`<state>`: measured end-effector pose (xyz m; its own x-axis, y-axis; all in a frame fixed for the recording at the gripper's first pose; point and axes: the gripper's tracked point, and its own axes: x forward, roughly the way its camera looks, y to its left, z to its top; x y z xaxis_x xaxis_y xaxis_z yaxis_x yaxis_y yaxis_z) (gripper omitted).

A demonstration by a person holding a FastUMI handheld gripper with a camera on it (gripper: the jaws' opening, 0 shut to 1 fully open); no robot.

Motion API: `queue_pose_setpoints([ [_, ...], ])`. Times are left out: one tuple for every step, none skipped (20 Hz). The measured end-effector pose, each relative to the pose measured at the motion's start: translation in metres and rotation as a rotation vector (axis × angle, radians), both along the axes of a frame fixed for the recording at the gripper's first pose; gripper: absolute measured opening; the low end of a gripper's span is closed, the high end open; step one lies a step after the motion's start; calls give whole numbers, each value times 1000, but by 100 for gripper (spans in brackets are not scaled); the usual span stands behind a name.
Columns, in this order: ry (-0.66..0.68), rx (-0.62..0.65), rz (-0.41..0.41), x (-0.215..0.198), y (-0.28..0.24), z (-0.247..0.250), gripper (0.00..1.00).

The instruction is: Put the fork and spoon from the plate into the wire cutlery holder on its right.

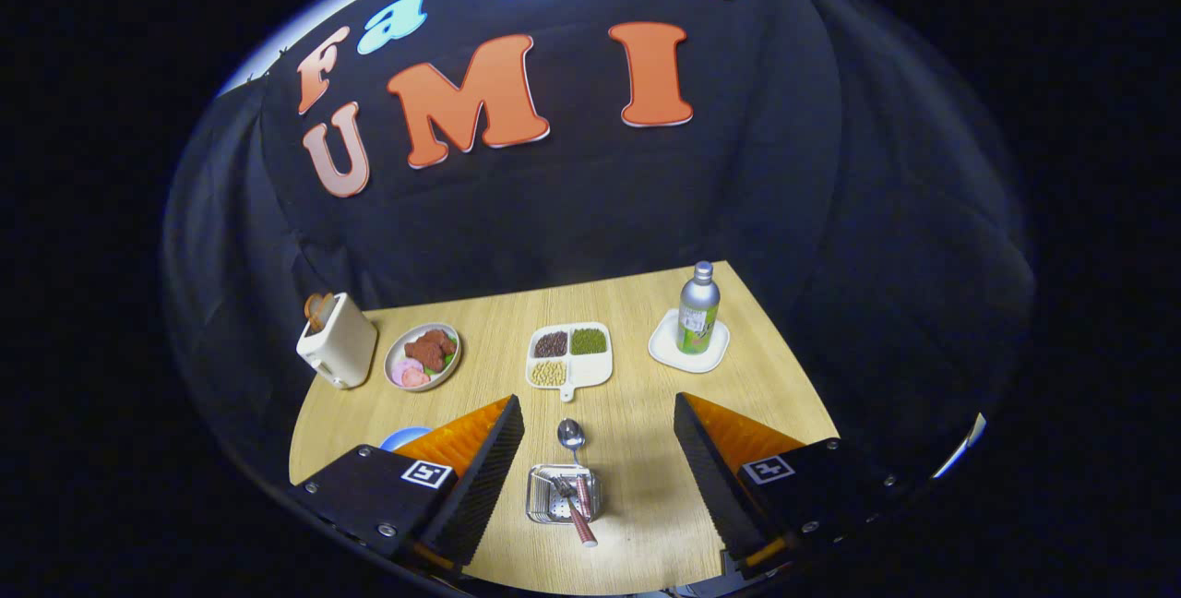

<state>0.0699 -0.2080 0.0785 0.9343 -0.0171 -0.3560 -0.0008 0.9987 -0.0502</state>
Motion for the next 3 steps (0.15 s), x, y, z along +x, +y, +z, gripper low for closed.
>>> queue_pose_setpoints([
  [-37,17,-6,-1,0,10,98],
  [-76,34,-6,-2,-1,21,98],
  [-120,44,-13,-2,-4,30,98],
])
